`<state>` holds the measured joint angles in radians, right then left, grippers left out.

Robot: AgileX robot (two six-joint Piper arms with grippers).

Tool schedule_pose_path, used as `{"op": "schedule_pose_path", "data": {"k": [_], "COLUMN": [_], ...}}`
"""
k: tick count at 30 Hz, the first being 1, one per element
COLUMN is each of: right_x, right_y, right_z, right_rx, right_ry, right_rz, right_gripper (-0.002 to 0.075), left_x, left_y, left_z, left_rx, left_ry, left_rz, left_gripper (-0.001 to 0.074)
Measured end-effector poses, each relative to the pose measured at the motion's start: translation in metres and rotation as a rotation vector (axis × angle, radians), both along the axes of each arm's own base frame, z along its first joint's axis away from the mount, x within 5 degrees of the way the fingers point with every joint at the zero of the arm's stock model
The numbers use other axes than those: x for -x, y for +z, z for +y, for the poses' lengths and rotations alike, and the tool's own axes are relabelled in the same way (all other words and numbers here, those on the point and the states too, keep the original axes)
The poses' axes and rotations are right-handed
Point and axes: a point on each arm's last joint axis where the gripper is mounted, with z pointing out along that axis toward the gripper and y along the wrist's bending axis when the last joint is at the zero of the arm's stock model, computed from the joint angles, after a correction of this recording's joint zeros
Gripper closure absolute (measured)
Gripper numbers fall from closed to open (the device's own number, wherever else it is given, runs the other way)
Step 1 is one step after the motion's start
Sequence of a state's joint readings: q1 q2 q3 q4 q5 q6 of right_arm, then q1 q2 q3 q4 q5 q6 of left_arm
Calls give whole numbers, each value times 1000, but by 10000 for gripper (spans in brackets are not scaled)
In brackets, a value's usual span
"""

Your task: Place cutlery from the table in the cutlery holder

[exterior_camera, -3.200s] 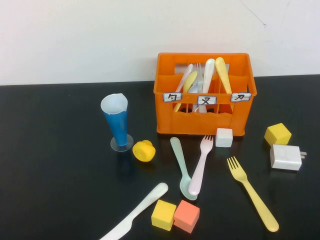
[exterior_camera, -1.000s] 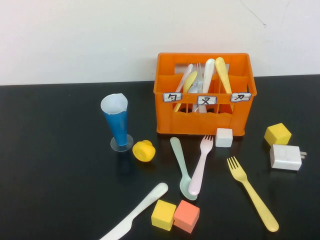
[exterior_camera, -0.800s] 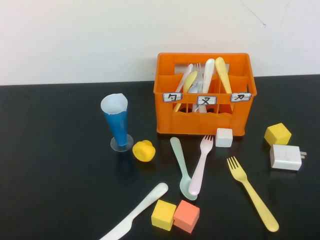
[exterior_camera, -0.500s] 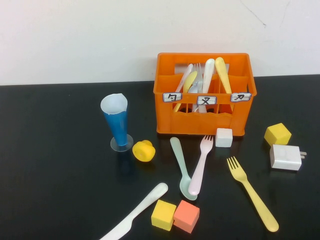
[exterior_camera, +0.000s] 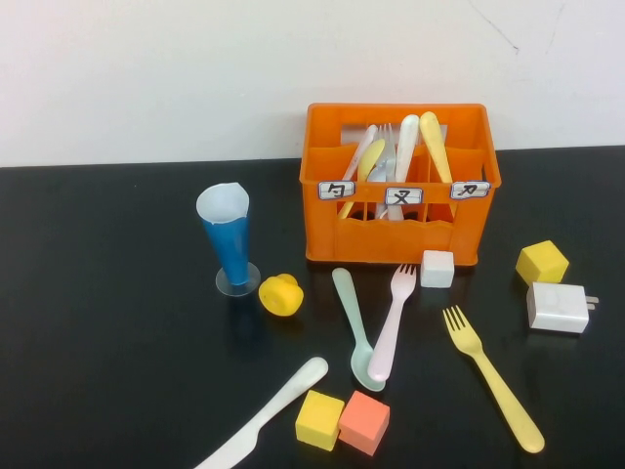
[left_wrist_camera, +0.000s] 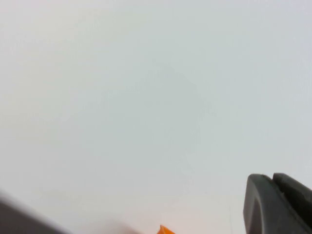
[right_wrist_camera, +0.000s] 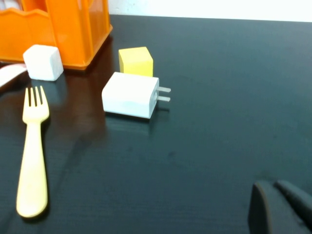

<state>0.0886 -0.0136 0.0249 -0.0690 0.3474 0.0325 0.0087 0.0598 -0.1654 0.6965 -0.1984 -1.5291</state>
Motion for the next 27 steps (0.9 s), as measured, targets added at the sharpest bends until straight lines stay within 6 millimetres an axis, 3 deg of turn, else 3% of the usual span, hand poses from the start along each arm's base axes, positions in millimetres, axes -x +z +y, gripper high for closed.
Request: {"op": "schedule_pose_path", "data": {"k": [4,7,10,13,19,27], "right_x": [0,0,0,0,0,0], "right_y": [0,0,0,0,0,0], "right_z": [0,0,0,0,0,0], "right_rx": [0,0,-2,-2,-2,-2], "right_ry": [0,0,0,0,0,0], "right_rz": [0,0,0,0,0,0], "right_gripper": [729,729,729,729,729,729], "left_x": [-7,-16,-34,-59,-95,-123], "left_y": [56,87,93,93,91,99], "left_z": [-18,-43,-61,-65,-56,-17], "left_rx": [-316,-504,-605,-616,-640,-717], "left_ry": [-120,-385,-680,-798,-638,-93], "left_rz": [-51,-35,60,153,199,217], "left_gripper": [736,736,736,736,736,736]}}
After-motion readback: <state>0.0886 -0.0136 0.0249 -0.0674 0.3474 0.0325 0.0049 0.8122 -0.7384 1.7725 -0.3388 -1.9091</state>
